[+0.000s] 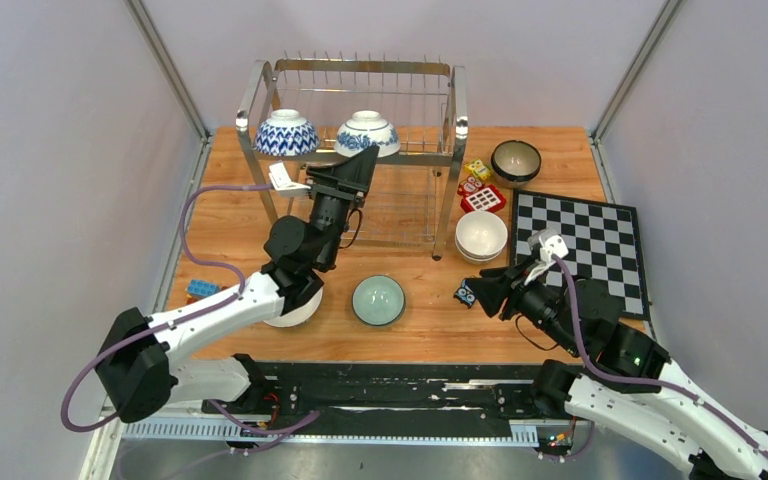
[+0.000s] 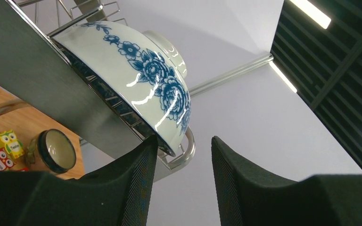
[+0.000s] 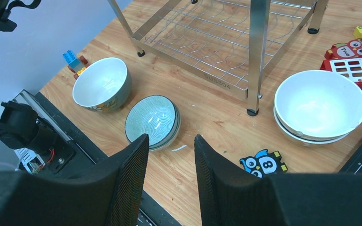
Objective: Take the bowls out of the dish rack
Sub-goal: Pick up the bowl from the dish rack, then place the bowl at the center of the board.
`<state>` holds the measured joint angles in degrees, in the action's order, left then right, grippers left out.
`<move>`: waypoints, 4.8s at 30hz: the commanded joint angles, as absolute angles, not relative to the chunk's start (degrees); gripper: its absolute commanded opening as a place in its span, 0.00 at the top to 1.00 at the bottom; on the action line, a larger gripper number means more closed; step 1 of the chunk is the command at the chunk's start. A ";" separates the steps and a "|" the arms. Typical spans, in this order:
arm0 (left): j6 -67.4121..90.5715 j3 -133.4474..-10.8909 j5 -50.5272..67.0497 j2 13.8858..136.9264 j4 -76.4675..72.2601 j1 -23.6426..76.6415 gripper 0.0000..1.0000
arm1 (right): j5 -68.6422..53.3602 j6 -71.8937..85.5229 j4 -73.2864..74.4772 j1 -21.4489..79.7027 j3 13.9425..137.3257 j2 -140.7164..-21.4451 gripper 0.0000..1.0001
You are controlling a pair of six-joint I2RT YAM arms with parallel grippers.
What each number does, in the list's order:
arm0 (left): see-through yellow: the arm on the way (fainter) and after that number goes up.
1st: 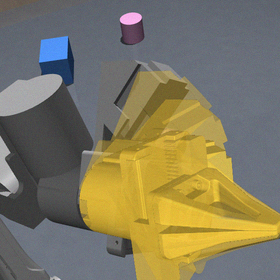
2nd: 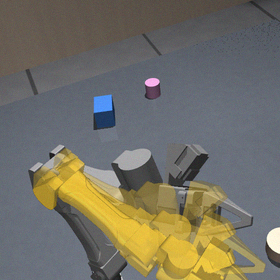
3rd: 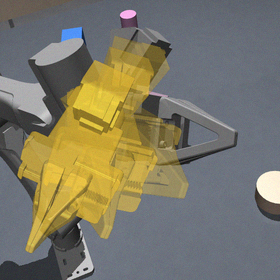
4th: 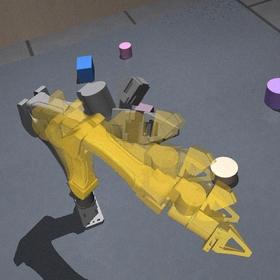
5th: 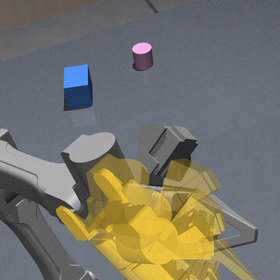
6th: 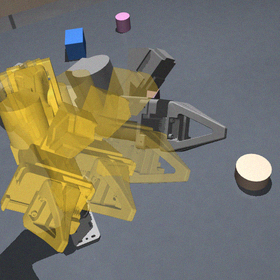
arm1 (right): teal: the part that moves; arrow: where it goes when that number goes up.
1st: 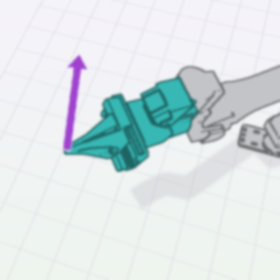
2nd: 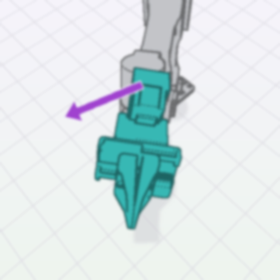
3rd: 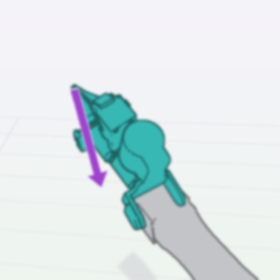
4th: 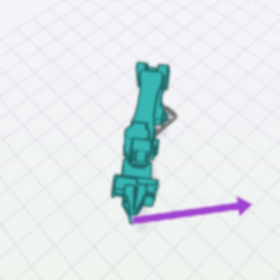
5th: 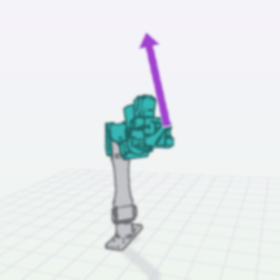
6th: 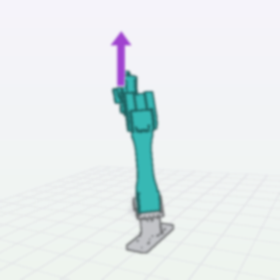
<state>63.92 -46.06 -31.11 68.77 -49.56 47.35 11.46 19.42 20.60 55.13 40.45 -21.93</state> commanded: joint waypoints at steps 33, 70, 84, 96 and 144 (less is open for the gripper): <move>62.44 -43.68 -32.29 72.68 -61.47 45.88 0.88 | 13.20 19.32 21.88 55.69 37.98 -20.83 0.56; 51.46 -49.68 -29.07 78.46 -82.00 45.26 1.00 | 13.71 20.55 23.11 55.72 36.16 -19.00 0.56; 51.58 -52.97 -23.97 77.15 -79.68 45.21 1.00 | 13.80 20.40 22.94 55.71 36.80 -18.83 0.56; 48.42 -57.49 -14.15 69.93 -58.69 45.18 1.00 | 13.71 18.47 22.92 55.70 41.16 -21.39 0.56; 1.19 -70.60 -9.70 59.24 -8.91 45.28 1.00 | 16.09 12.42 23.38 55.72 53.98 -33.55 0.56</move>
<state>4.43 -70.74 -10.28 60.27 -3.57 45.54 15.07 13.76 23.57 55.13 52.23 -33.65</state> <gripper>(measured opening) 0.025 0.445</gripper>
